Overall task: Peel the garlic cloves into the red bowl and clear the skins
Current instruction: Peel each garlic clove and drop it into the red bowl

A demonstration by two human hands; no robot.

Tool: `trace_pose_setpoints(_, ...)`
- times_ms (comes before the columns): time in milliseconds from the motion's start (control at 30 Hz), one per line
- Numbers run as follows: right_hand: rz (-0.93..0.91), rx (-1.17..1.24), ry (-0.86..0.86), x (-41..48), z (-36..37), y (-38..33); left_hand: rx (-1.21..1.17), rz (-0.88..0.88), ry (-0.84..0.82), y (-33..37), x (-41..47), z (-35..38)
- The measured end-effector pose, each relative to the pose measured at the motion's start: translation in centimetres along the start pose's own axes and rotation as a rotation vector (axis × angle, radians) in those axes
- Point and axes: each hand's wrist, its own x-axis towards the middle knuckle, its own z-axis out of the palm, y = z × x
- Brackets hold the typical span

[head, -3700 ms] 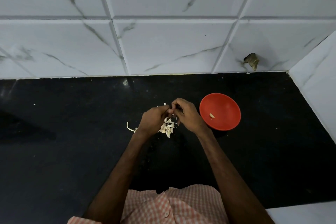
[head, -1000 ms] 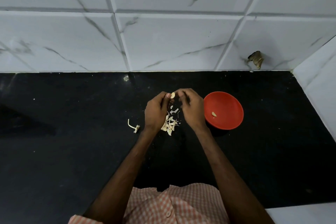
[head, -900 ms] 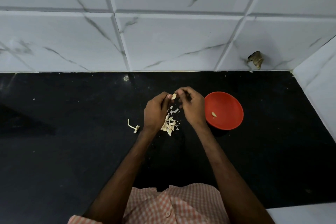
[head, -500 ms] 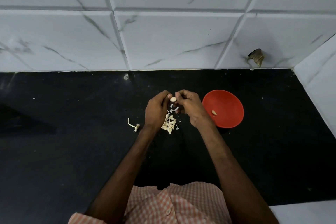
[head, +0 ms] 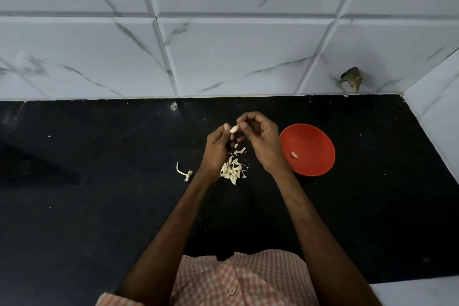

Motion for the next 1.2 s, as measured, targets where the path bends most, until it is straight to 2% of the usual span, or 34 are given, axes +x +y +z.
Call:
trace_pose_setpoints(167,-0.029,-0.061,-0.03,-0.08,-0.42,0.09,-0.117,-0.177,-0.11,0.58,-0.25,0.05)
trace_pose_setpoints(433,-0.107,-0.236,-0.124,0.58,-0.59,-0.4,-0.41,-0.361,-0.26,0.58,-0.53,-0.03)
trace_pose_setpoints(633,-0.174,-0.296,-0.096,0.6,0.07,0.01,-0.435,-0.392,-0.223,0.43,-0.62,0.22)
trace_pose_setpoints(867,-0.158,-0.17,-0.005,0.35,-0.02,-0.47,-0.498,-0.403,-0.257,0.67,-0.51,0.12)
trace_pose_setpoints(967,-0.178,-0.192,-0.048,0.45,-0.1,-0.65,-0.55,-0.395,-0.288,0.65,-0.52,-0.04)
trace_pose_setpoints(1200,-0.111,-0.217,-0.153,0.52,0.12,-0.3,-0.486,-0.415,-0.301,0.34,-0.41,-0.59)
